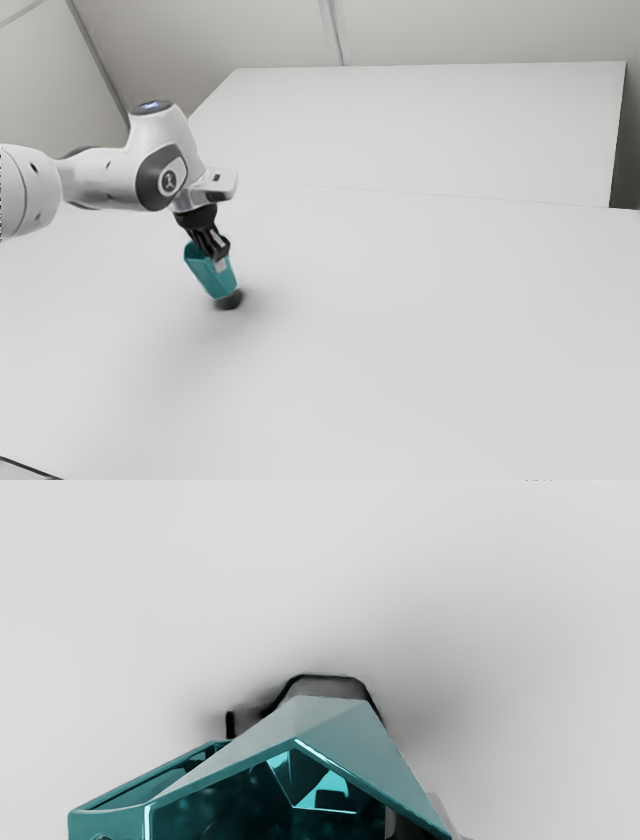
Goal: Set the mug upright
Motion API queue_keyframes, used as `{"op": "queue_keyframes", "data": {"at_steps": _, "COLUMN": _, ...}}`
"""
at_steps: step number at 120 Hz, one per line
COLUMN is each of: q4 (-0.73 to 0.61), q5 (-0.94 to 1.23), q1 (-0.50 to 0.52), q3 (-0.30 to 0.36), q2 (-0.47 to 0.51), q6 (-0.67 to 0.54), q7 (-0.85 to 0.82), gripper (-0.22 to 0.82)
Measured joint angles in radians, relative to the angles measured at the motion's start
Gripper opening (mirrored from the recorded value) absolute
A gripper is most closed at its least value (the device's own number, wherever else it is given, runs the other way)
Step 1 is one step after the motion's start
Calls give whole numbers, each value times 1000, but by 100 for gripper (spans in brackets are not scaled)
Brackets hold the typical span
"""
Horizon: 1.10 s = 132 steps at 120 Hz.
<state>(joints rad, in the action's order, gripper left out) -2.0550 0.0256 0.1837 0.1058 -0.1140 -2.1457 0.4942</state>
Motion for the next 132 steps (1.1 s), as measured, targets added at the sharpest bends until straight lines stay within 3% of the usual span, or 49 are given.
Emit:
{"op": "queue_keyframes", "data": {"at_steps": 39, "q4": 25, "q5": 25, "q1": -6, "q3": -6, "q2": -60, "q6": -4, "q7": -233, "gripper": -18}}
{"op": "queue_keyframes", "data": {"at_steps": 55, "q4": 37, "q5": 25, "q1": -6, "q3": -6, "q2": -74, "q6": 2, "q7": -296, "gripper": -13}}
{"op": "queue_keyframes", "data": {"at_steps": 95, "q4": 83, "q5": 22, "q1": -6, "q3": -6, "q2": -90, "q6": 14, "q7": -400, "gripper": 20}}
{"op": "queue_keyframes", "data": {"at_steps": 132, "q4": 155, "q5": 22, "q1": -17, "q3": -5, "q2": -125, "q6": 25, "q7": -457, "gripper": 31}}
